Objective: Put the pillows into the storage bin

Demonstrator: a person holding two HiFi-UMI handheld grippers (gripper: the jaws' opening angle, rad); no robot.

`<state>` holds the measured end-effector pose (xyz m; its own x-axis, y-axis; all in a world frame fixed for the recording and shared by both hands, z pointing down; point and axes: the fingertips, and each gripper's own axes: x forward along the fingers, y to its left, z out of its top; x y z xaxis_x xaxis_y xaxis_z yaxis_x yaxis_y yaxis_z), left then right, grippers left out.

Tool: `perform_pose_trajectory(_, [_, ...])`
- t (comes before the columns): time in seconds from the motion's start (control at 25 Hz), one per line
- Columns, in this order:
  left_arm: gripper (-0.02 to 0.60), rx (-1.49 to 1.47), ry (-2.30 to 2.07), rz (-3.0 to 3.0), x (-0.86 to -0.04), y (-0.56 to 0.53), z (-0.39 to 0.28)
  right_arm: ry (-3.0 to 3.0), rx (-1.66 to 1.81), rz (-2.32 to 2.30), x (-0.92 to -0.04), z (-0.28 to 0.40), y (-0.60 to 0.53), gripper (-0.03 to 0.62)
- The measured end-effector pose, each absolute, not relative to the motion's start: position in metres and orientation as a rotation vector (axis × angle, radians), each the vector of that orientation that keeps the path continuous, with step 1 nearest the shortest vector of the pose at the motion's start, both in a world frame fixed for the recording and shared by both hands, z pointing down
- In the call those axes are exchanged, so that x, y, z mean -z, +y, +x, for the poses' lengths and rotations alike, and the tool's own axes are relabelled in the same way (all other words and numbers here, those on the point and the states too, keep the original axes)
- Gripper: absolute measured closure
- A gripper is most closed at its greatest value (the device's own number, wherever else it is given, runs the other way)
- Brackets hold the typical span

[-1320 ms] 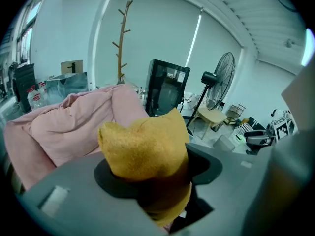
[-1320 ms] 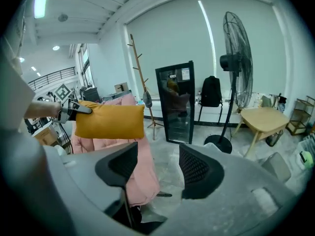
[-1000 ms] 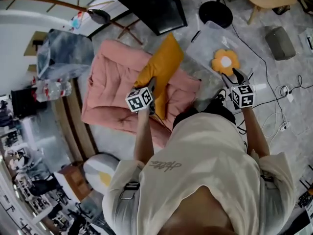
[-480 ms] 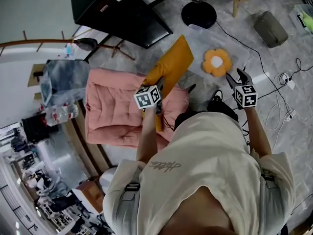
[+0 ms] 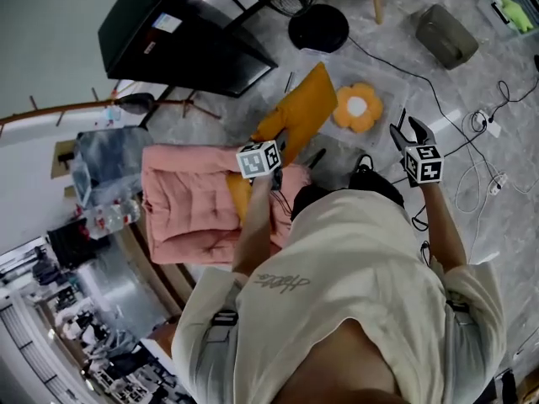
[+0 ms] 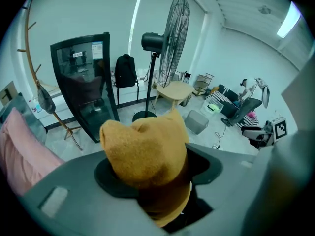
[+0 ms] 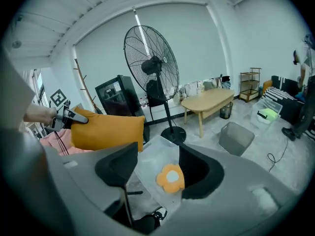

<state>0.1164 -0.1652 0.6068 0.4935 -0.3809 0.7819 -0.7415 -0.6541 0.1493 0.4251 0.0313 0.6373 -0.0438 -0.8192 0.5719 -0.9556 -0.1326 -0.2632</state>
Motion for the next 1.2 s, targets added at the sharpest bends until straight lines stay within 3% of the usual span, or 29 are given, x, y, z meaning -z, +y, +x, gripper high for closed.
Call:
perform_pose_trajectory(0.92, [0.288,-1.490,-0.429,2.364,-0.694,-0.167,0.248,-1.575,-1.056,2.330,-0.635,0.471,0.088,0.361])
perform_pose_trajectory(1.2, [0.236,-1.534,-0.242,2.439,-0.698,-0.166,0.293,-1.530,-1.080,2.393,-0.632,0.474,0.078,0.361])
